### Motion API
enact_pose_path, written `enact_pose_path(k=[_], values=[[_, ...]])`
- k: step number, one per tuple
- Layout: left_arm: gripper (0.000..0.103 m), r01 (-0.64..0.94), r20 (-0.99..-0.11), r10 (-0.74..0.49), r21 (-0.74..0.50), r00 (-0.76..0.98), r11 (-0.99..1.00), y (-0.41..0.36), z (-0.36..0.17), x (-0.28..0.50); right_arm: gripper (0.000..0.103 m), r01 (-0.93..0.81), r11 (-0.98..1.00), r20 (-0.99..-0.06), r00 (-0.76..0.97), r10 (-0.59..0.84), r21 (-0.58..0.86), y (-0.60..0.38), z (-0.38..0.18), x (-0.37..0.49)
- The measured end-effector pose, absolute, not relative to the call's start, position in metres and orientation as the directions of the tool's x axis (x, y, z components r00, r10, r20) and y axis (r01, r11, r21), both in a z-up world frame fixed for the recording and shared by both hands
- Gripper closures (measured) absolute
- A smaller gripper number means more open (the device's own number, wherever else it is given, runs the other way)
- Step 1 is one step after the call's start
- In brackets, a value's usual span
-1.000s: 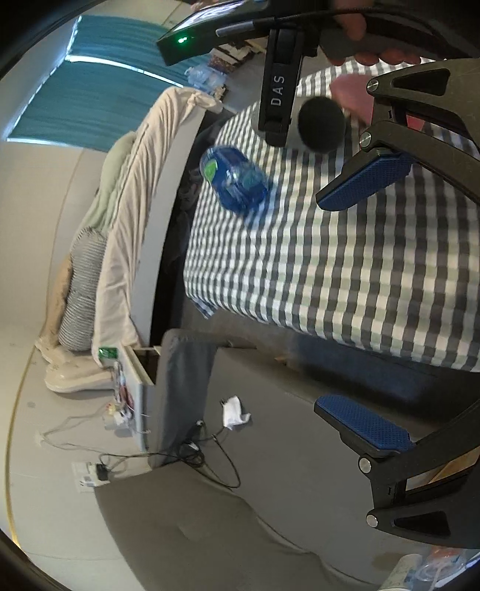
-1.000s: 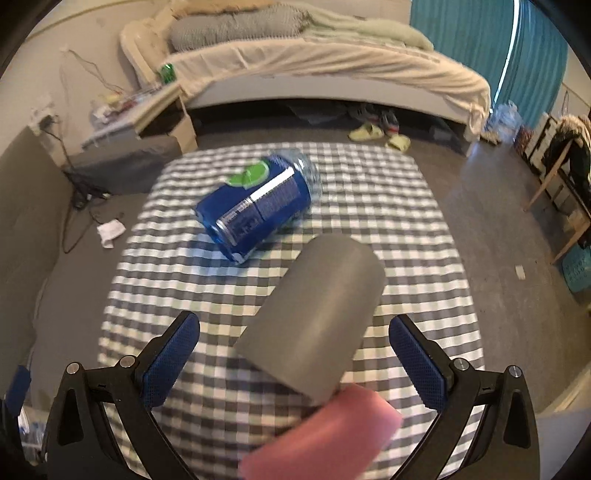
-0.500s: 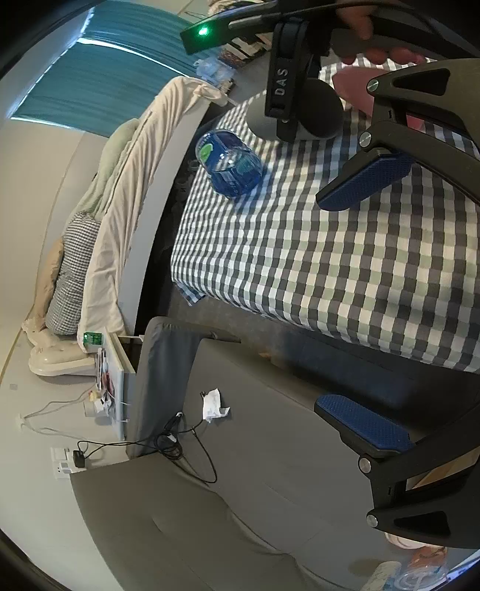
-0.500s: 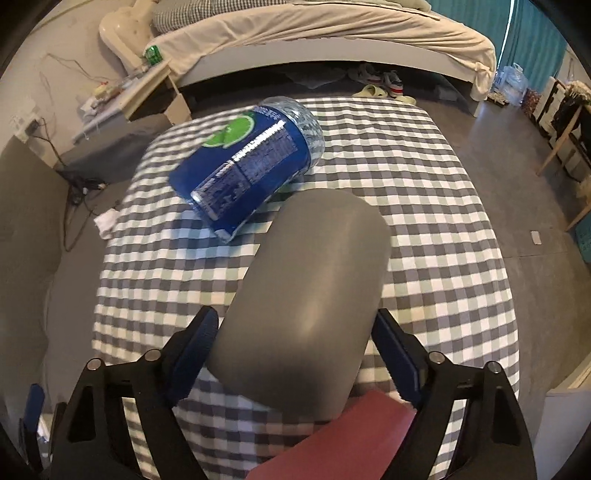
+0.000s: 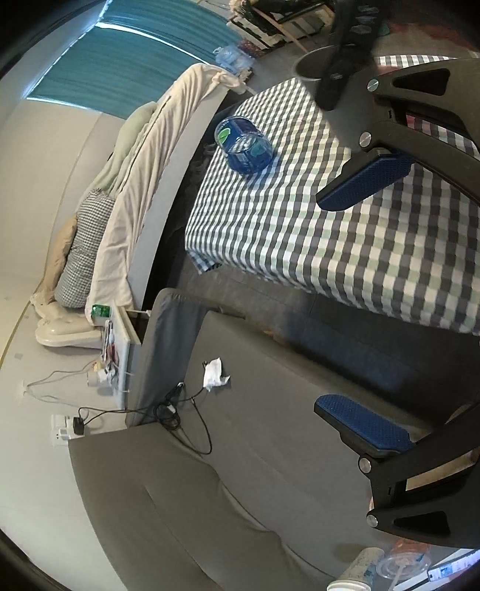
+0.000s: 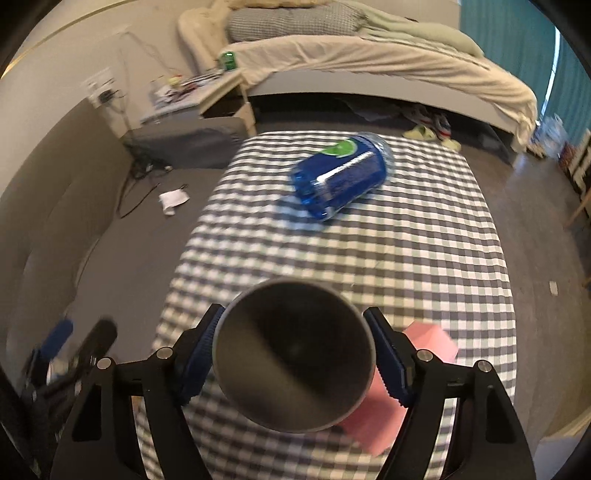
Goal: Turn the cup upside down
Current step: 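Lift the grey cup with the right gripper and rotate it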
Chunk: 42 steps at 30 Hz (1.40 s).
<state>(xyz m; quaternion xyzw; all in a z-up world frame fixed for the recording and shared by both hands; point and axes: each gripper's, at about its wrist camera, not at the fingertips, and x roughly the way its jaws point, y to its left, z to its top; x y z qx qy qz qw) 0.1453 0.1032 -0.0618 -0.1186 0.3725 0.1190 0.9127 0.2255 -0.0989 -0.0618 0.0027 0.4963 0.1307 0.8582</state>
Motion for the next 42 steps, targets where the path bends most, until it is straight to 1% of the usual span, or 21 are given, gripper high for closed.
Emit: enact_pose_path(k=[6, 10, 15, 18, 23, 29, 32, 35, 38, 40, 42], values=[[0.000, -0.315, -0.693, 0.130, -0.147, 0.710, 0.938, 0.111, -0.048, 0.127, 0.028, -0.308, 0.946, -0.843, 0.478, 0.249, 0.105, -0.092, -0.036, 0.166], [0.000, -0.311, -0.684, 0.124, -0.156, 0.719, 0.938, 0.112, -0.042, 0.116, 0.028, -0.366, 0.926, -0.869, 0.421, 0.258, 0.097, -0.091, -0.020, 0.122], [0.000, -0.293, -0.680, 0.104, -0.168, 0.726, 0.941, 0.110, -0.039, 0.107, 0.028, -0.388, 0.907, -0.928, 0.249, 0.276, 0.166, -0.092, -0.042, 0.086], [0.000, -0.285, -0.678, 0.101, -0.166, 0.728, 0.944, 0.109, -0.037, 0.103, 0.028, -0.358, 0.920, -0.942, 0.222, 0.251, 0.160, -0.092, -0.062, 0.091], [0.000, -0.295, -0.683, 0.119, -0.147, 0.721, 0.944, 0.115, -0.042, 0.102, 0.029, -0.318, 0.934, -0.918, 0.298, 0.260, 0.162, -0.087, -0.064, 0.122], [0.000, -0.317, -0.700, 0.134, -0.138, 0.701, 0.939, 0.121, -0.056, 0.106, 0.029, -0.271, 0.943, -0.887, 0.362, 0.287, 0.194, -0.082, -0.081, 0.159], [0.000, -0.310, -0.708, 0.136, -0.123, 0.693, 0.943, 0.117, -0.063, 0.107, 0.029, -0.278, 0.940, -0.873, 0.386, 0.298, 0.198, -0.082, -0.090, 0.165], [0.000, -0.303, -0.704, 0.142, -0.109, 0.696, 0.947, 0.110, -0.066, 0.106, 0.029, -0.287, 0.943, -0.857, 0.430, 0.285, 0.169, -0.082, -0.098, 0.170], [0.000, -0.290, -0.705, 0.136, -0.103, 0.696, 0.952, 0.102, -0.067, 0.105, 0.025, -0.298, 0.940, -0.831, 0.472, 0.295, 0.165, -0.086, -0.097, 0.169], [0.000, -0.278, -0.701, 0.127, -0.106, 0.702, 0.955, 0.095, -0.064, 0.102, 0.024, -0.322, 0.934, -0.800, 0.513, 0.310, 0.155, -0.090, -0.088, 0.162], [0.000, -0.262, -0.694, 0.120, -0.103, 0.710, 0.959, 0.086, -0.058, 0.097, 0.021, -0.346, 0.929, -0.760, 0.568, 0.317, 0.129, -0.097, -0.072, 0.153]])
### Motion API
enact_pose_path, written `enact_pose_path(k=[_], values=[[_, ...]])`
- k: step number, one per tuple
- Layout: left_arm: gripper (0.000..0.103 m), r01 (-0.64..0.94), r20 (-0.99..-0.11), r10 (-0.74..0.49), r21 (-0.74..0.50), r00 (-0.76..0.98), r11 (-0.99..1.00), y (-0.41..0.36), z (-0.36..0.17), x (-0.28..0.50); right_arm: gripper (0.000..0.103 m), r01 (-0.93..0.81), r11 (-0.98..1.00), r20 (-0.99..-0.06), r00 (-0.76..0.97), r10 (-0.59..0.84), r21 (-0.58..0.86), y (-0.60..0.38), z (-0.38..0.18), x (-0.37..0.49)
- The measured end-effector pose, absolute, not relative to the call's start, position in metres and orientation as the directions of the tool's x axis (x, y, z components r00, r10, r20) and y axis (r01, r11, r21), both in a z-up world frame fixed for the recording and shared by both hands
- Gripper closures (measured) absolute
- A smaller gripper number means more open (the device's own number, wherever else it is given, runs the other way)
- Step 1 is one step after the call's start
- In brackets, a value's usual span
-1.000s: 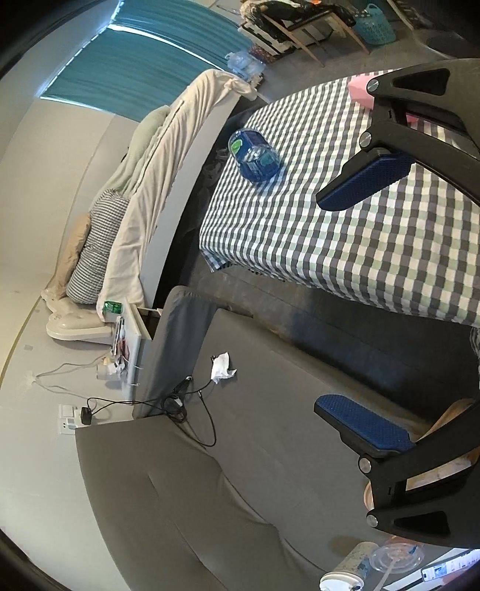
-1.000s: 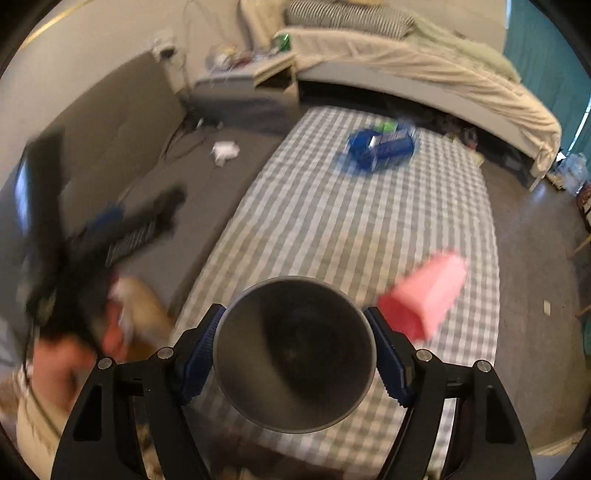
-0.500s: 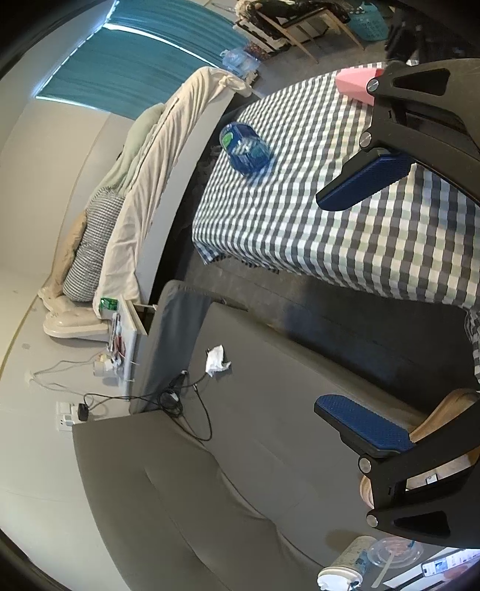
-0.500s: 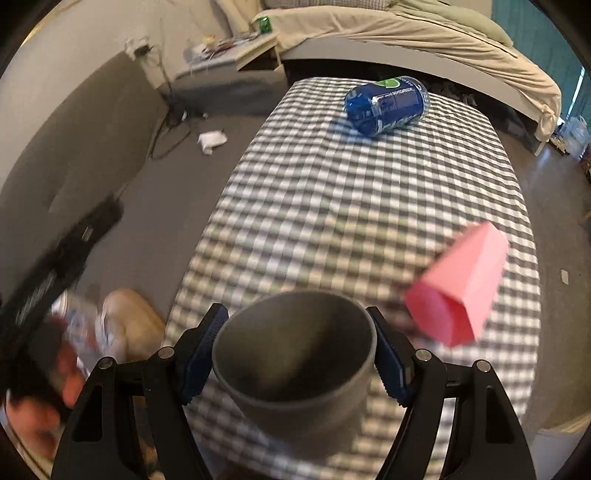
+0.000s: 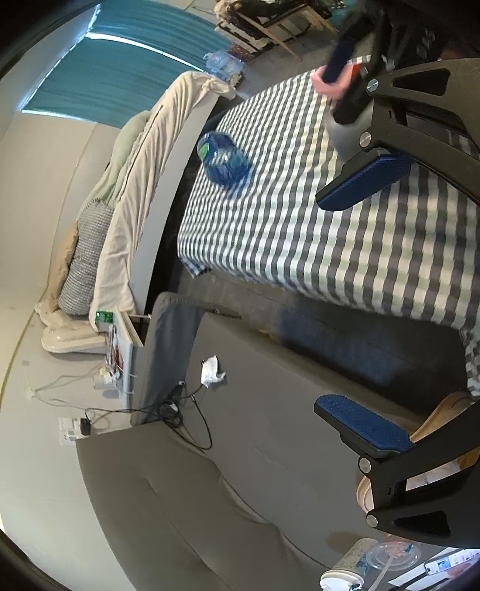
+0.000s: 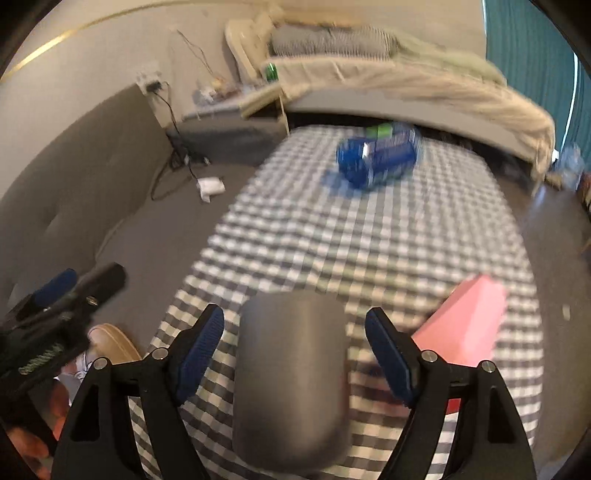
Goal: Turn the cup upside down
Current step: 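Lift the grey cup with the right gripper and rotate it, then lower the grey cup onto the table and open the right gripper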
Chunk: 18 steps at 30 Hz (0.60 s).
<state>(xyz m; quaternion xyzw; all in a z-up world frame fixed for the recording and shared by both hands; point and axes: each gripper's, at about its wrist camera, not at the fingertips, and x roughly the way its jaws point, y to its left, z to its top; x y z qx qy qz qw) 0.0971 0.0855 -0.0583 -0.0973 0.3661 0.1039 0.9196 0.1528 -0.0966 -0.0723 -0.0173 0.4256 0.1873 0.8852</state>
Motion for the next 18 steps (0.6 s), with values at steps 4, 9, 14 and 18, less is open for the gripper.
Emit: enact_pose_path(k=[4, 9, 14, 18], values=[[0.000, -0.218, -0.672, 0.105, -0.086, 0.733, 0.972, 0.059, -0.044, 0.086, 0.014, -0.359, 0.932, -0.677, 0.671, 0.300, 0.057, -0.116, -0.040, 0.129], [0.000, -0.156, -0.648, 0.077, -0.066, 0.758, 0.985, 0.015, -0.033, 0.073, 0.012, -0.330, 0.944, -0.617, 0.746, 0.250, -0.018, -0.152, -0.015, 0.098], [0.000, -0.090, -0.648, 0.006, -0.096, 0.761, 0.991, -0.021, -0.035, 0.063, 0.011, -0.279, 0.960, -0.587, 0.782, 0.208, -0.032, -0.191, -0.007, 0.076], [0.000, -0.084, -0.654, -0.008, -0.109, 0.756, 0.991, -0.042, -0.044, 0.059, 0.011, -0.222, 0.975, -0.588, 0.790, 0.176, -0.005, -0.223, -0.012, 0.063]])
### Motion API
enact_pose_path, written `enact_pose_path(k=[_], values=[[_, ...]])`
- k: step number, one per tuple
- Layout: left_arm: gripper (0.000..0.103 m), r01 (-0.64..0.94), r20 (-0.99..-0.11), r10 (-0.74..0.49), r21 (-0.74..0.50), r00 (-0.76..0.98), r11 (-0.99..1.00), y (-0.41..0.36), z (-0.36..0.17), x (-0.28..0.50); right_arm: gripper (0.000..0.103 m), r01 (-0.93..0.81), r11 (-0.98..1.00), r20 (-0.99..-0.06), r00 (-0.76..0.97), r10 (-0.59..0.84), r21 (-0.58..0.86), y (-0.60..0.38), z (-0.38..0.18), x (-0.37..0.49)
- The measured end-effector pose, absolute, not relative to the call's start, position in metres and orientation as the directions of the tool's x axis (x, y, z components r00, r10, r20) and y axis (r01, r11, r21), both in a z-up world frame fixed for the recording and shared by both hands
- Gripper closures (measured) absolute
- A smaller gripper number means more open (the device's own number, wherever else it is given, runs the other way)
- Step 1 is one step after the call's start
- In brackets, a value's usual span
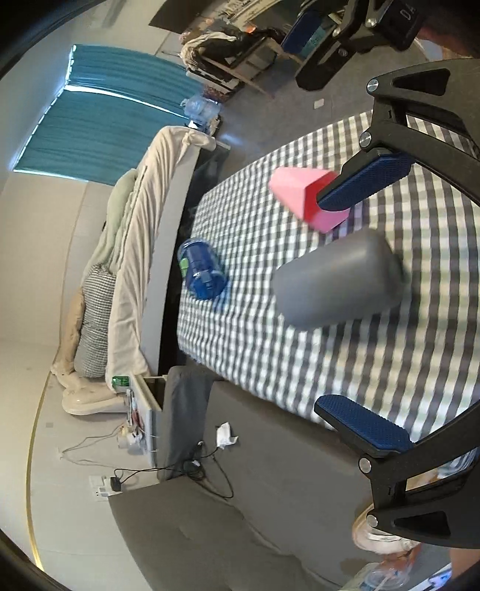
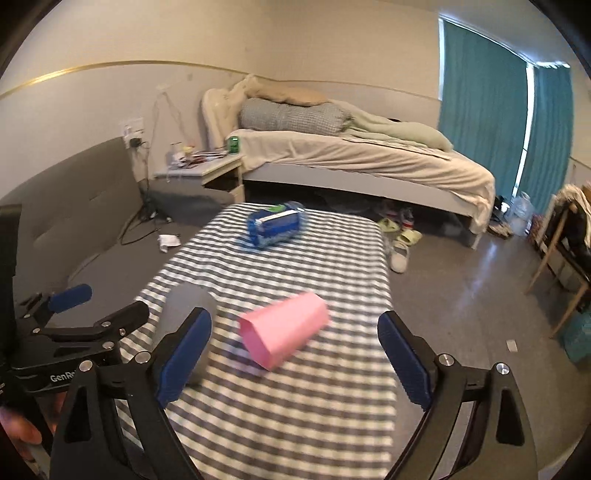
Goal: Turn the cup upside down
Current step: 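Lower the grey cup onto the table and open the right gripper, then grasp the lying grey cup with the left gripper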
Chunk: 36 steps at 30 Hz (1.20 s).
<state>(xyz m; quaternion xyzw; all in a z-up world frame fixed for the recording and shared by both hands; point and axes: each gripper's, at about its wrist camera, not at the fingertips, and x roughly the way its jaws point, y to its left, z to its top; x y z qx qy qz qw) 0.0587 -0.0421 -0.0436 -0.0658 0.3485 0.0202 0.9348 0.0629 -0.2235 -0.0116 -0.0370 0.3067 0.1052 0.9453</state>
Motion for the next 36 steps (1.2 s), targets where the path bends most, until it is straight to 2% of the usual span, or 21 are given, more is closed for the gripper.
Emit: enact_pose_path(k=[10, 17, 31, 32, 34, 35, 36], values=[[0.000, -0.102, -0.671, 0.035, -0.062, 0.741, 0.993, -0.059, -0.068, 0.058, 0.010, -0.174, 0.984, -0.592, 0.788, 0.169, 0.050, -0.253, -0.027, 0.064], [0.002, -0.115, -0.695, 0.018, -0.094, 0.719, 0.989, -0.051, -0.086, 0.063, 0.010, -0.184, 0.981, -0.606, 0.773, 0.187, 0.067, -0.245, -0.033, 0.076], [0.002, -0.039, -0.732, -0.167, -0.256, 0.660, 0.966, -0.064, -0.115, 0.088, 0.010, -0.171, 0.984, -0.647, 0.745, 0.162, 0.050, -0.237, -0.048, 0.087], [0.003, -0.035, -0.733, -0.175, -0.261, 0.658, 0.965, -0.064, -0.115, 0.088, 0.010, -0.170, 0.984, -0.648, 0.744, 0.161, 0.050, -0.237, -0.049, 0.087], [0.015, -0.005, -0.727, -0.220, -0.293, 0.650, 0.956, -0.066, -0.117, 0.089, 0.010, -0.169, 0.985, -0.651, 0.742, 0.159, 0.047, -0.237, -0.049, 0.088], [0.026, 0.012, -0.729, -0.237, -0.300, 0.642, 0.954, -0.068, -0.117, 0.089, 0.010, -0.170, 0.984, -0.653, 0.740, 0.159, 0.048, -0.237, -0.050, 0.089], [0.027, 0.026, -0.738, -0.228, -0.275, 0.636, 0.961, -0.073, -0.115, 0.089, 0.010, -0.170, 0.984, -0.656, 0.738, 0.160, 0.049, -0.237, -0.050, 0.090]])
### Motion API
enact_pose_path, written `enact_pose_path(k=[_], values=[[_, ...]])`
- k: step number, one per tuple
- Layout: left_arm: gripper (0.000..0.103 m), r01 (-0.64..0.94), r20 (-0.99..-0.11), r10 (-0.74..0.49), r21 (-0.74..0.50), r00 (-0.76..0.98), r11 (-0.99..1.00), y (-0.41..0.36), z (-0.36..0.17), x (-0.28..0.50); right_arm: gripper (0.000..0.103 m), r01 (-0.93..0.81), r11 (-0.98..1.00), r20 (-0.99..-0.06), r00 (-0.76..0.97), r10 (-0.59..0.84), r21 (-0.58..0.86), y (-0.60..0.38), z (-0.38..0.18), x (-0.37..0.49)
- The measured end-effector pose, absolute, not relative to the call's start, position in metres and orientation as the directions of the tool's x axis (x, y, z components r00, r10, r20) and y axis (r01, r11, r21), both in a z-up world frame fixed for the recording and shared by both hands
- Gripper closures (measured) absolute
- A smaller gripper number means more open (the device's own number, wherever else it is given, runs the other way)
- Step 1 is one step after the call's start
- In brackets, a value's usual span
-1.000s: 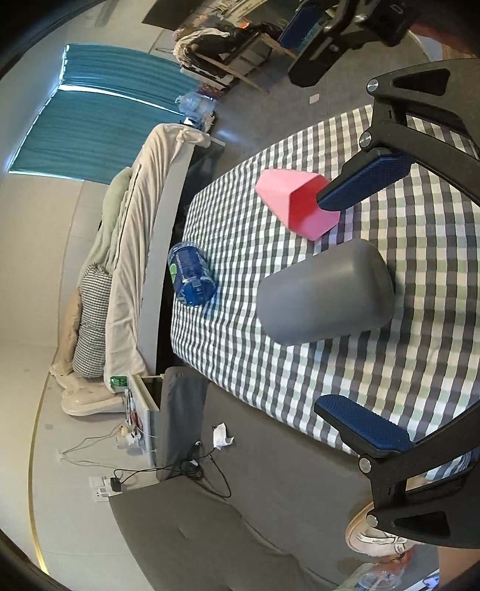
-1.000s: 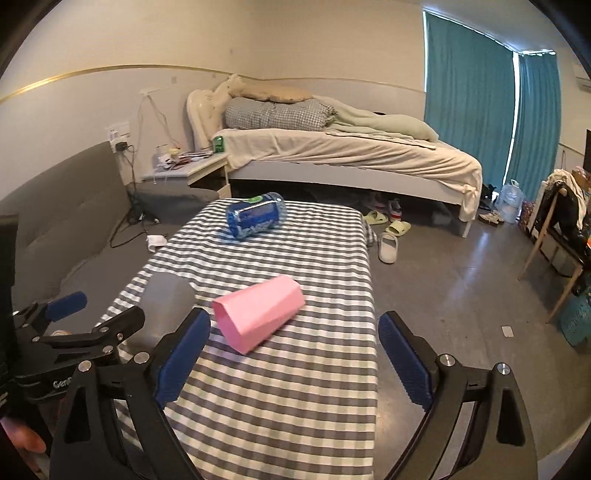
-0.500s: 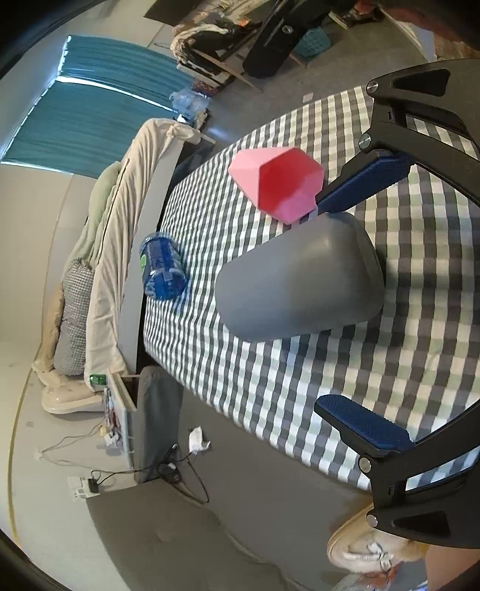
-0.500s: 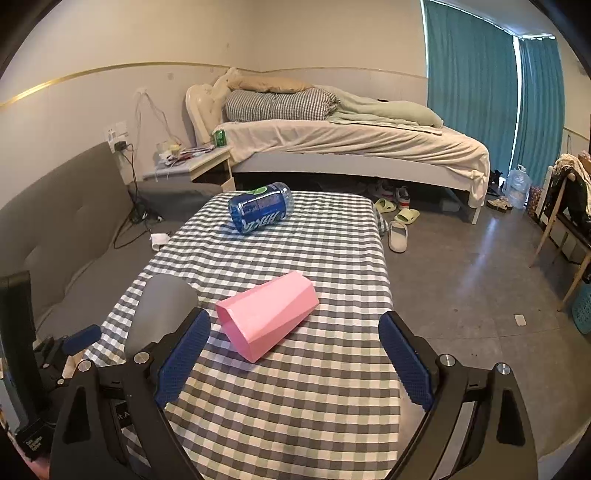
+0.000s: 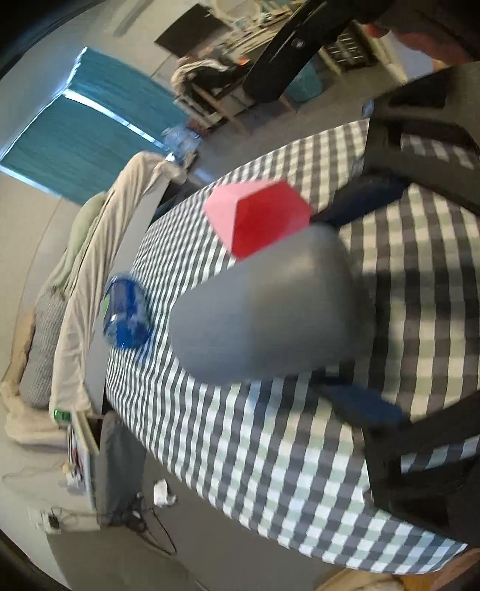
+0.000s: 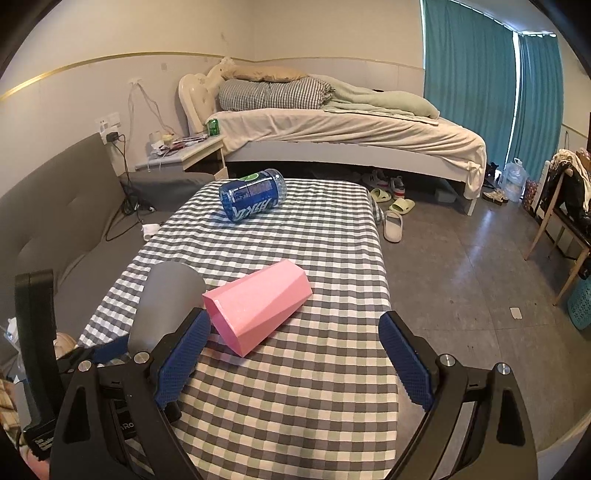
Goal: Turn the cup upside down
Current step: 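Grasp the lying grey cup with the left gripper, then rotate the grey cup with the left gripper to stand it rim-down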
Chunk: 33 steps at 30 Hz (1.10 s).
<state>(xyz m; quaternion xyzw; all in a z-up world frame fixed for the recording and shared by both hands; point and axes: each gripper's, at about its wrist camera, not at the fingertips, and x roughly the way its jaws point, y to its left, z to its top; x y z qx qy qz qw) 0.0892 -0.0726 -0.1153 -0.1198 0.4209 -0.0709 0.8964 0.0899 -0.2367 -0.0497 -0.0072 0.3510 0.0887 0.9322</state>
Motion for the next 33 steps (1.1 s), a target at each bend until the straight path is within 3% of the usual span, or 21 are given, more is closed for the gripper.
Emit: enact_pose_path(k=[17, 26, 33], values=[[0.028, 0.050, -0.696, -0.152, -0.164, 0.702, 0.985, -0.064, -0.058, 0.064, 0.010, -0.172, 0.981, -0.626, 0.757, 0.187, 0.085, -0.238, -0.037, 0.083], [0.030, 0.027, -0.722, -0.167, -0.201, 0.672, 0.979, -0.049, -0.068, 0.065, 0.010, -0.168, 0.983, -0.632, 0.754, 0.177, 0.075, -0.233, -0.036, 0.079], [0.030, 0.048, -0.670, -0.186, -0.218, 0.719, 0.975, -0.049, -0.055, 0.067, 0.010, -0.184, 0.981, -0.633, 0.753, 0.177, 0.056, -0.226, -0.037, 0.081]])
